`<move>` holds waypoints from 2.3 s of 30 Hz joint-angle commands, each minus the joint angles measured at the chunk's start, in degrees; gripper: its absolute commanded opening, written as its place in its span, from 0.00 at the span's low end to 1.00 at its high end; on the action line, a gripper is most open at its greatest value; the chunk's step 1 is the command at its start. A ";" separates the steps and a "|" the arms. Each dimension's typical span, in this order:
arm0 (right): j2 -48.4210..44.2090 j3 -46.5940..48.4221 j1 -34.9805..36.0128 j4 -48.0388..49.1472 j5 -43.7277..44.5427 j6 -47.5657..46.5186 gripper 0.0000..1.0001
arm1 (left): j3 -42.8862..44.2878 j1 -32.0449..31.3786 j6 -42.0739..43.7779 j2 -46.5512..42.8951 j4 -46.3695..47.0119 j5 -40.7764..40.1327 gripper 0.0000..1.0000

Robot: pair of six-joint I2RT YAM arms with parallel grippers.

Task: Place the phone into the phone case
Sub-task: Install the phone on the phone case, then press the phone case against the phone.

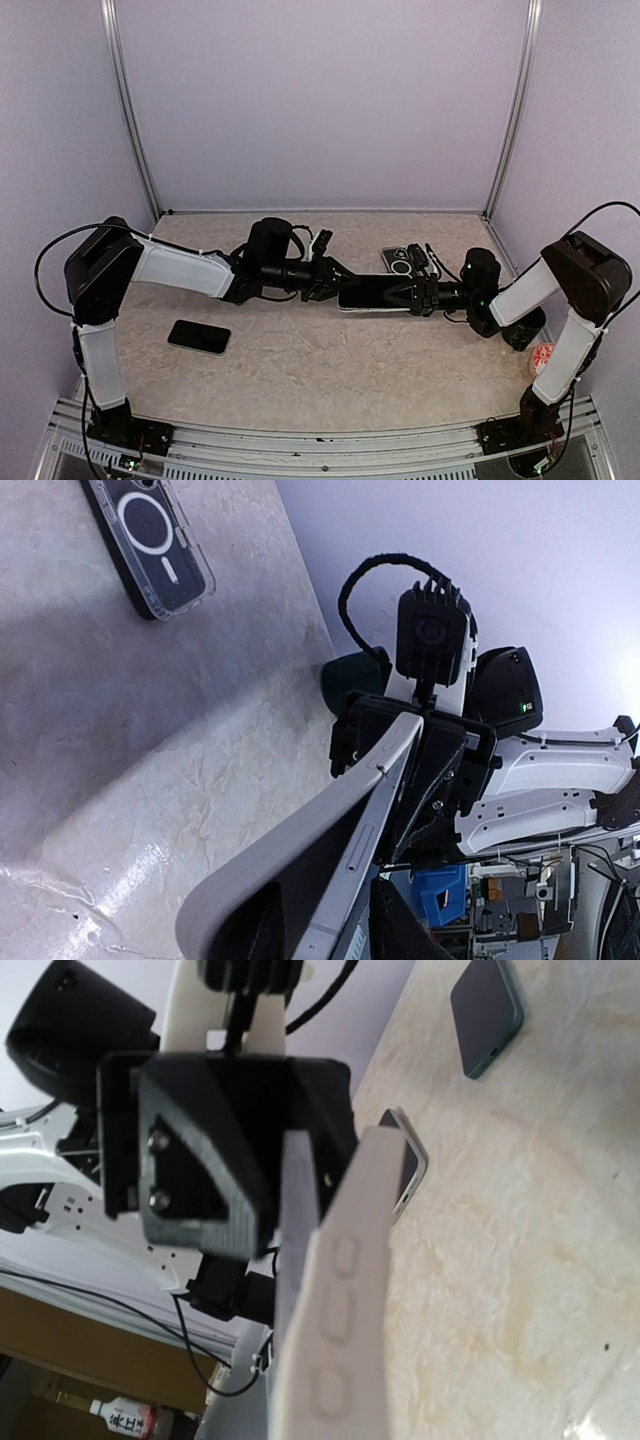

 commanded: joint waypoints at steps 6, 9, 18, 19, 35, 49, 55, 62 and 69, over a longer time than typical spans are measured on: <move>0.08 -0.25 0.16 5.81 -3.13 -0.25 0.00 | -2.64 1.77 3.29 -4.72 -6.80 -4.91 0.32; 0.08 -0.24 0.13 5.77 -3.22 -0.23 0.00 | -3.54 2.02 3.53 -5.43 -6.93 -5.64 0.34; -0.27 -0.43 0.11 6.07 -3.34 -0.01 0.00 | -7.33 3.61 3.71 -9.09 -4.14 -6.98 0.41; -0.35 -0.43 0.13 6.10 -3.32 0.05 0.00 | -7.75 3.83 3.85 -9.60 -3.90 -7.43 0.43; -1.97 -0.60 0.14 10.84 -5.04 2.87 0.00 | -10.00 2.16 4.37 -9.22 5.01 -1.15 0.63; -2.82 0.18 0.09 18.21 -7.62 8.50 0.00 | -9.93 0.06 3.29 -8.59 12.91 3.87 0.62; -3.03 0.69 0.14 18.91 -7.98 9.28 0.00 | -10.11 -0.66 2.40 -8.40 15.40 5.31 0.53; -3.04 0.89 0.18 18.77 -8.14 9.36 0.00 | -10.05 -0.96 2.20 -8.32 16.21 5.89 0.33; -2.49 0.41 0.14 18.23 -7.81 8.62 0.00 | -10.35 -1.03 2.50 -8.53 15.39 5.18 0.18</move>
